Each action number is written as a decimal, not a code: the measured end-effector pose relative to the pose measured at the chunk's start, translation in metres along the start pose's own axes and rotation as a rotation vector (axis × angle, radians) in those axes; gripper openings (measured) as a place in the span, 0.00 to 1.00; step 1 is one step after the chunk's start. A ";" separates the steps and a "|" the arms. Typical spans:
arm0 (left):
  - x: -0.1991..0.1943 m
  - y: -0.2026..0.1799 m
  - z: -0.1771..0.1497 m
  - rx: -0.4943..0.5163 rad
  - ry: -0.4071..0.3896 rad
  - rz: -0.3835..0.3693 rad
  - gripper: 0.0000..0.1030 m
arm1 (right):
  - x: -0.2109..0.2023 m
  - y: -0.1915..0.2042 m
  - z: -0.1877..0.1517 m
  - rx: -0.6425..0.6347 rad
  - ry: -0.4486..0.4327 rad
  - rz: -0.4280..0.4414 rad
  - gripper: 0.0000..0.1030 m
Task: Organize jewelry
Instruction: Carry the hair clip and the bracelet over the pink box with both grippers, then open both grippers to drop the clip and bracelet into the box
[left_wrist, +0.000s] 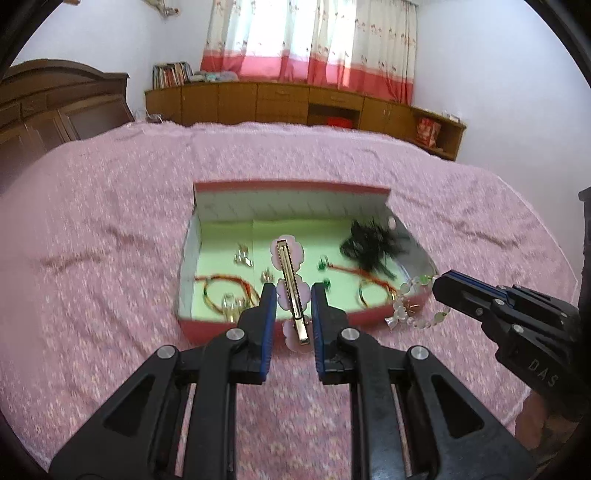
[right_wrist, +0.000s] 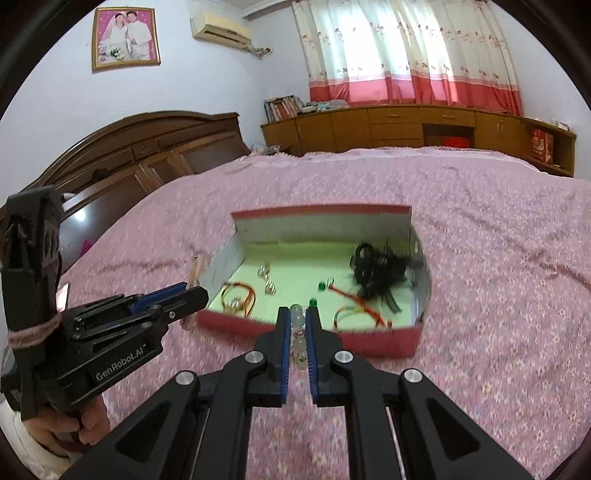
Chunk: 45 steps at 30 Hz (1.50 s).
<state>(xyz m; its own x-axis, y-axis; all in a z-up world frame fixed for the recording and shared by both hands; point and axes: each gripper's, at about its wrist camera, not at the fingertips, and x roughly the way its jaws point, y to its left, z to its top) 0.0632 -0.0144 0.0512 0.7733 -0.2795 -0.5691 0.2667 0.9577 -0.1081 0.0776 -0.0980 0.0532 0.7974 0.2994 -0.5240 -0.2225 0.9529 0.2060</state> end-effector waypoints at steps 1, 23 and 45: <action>0.001 0.001 0.003 -0.002 -0.014 0.003 0.10 | 0.002 0.000 0.002 0.000 -0.007 -0.002 0.09; 0.079 0.025 0.015 -0.069 -0.003 0.082 0.10 | 0.090 -0.015 0.019 0.000 0.011 -0.100 0.09; 0.068 0.036 0.013 -0.120 0.053 0.091 0.38 | 0.085 -0.024 0.021 0.053 0.063 -0.086 0.35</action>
<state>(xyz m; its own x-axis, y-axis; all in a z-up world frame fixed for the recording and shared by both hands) 0.1333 0.0002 0.0192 0.7587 -0.1898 -0.6232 0.1234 0.9812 -0.1486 0.1626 -0.0963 0.0208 0.7753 0.2201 -0.5920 -0.1231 0.9720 0.2002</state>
